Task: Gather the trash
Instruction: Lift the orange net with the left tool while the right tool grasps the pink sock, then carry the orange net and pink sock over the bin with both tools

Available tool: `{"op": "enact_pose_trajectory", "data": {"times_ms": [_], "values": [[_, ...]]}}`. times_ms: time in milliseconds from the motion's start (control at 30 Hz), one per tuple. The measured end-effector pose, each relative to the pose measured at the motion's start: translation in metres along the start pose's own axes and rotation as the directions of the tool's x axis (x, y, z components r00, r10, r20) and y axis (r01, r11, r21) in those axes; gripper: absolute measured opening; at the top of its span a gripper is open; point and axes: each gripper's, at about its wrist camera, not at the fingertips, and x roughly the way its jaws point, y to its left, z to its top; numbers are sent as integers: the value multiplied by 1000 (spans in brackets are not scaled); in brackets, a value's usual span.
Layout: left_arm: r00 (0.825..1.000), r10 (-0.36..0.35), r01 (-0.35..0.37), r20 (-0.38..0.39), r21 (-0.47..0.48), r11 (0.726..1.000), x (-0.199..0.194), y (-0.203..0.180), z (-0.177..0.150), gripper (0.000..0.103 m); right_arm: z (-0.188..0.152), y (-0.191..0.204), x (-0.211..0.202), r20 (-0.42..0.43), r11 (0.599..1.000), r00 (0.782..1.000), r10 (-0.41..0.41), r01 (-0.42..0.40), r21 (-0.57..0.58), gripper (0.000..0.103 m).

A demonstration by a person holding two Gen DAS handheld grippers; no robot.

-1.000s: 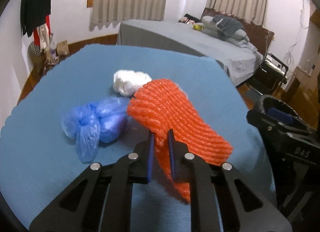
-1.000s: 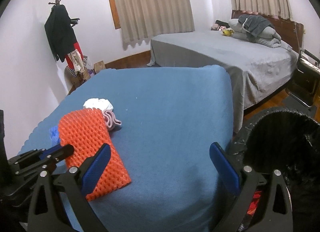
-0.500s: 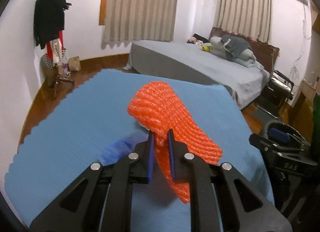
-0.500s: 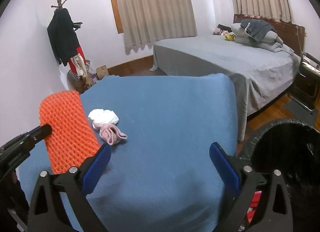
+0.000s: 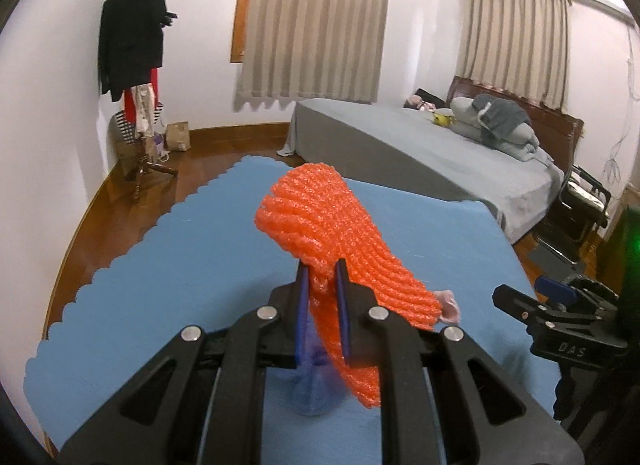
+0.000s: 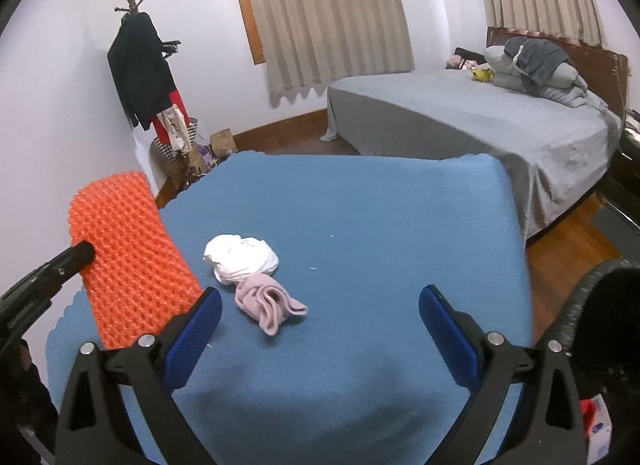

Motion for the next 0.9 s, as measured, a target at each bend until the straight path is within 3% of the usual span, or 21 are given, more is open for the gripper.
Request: {"op": "enact_pose_trajectory", "data": {"times_ms": [200, 400, 500, 567, 667, 900], "values": [[999, 43, -42, 4, -25, 999, 6, 19, 0, 12, -3, 12, 32, -52, 1000, 999, -4, 4, -9, 96], [999, 54, -54, 0, -51, 997, 15, 31, -1, 12, -9, 23, 59, -117, 1000, 993, 3, -6, -25, 88], [999, 52, -52, 2, -66, 996, 18, 36, 0, 12, -12, 25, 68, -153, 999, 988, 11, -16, -34, 75], [999, 50, -49, 3, -71, 996, 18, 38, 0, 12, -14, 27, 74, -183, 999, 983, 30, -38, -37, 57], [999, 43, -43, 5, -72, 996, 18, 35, -2, 12, -15, 30, 76, -201, 996, 977, 67, -77, -44, 42], [1000, 27, -26, 9, -69, 997, 15, 28, -1, 12, -14, 30, 56, -183, 994, 979, 90, -101, -50, 34]]}}
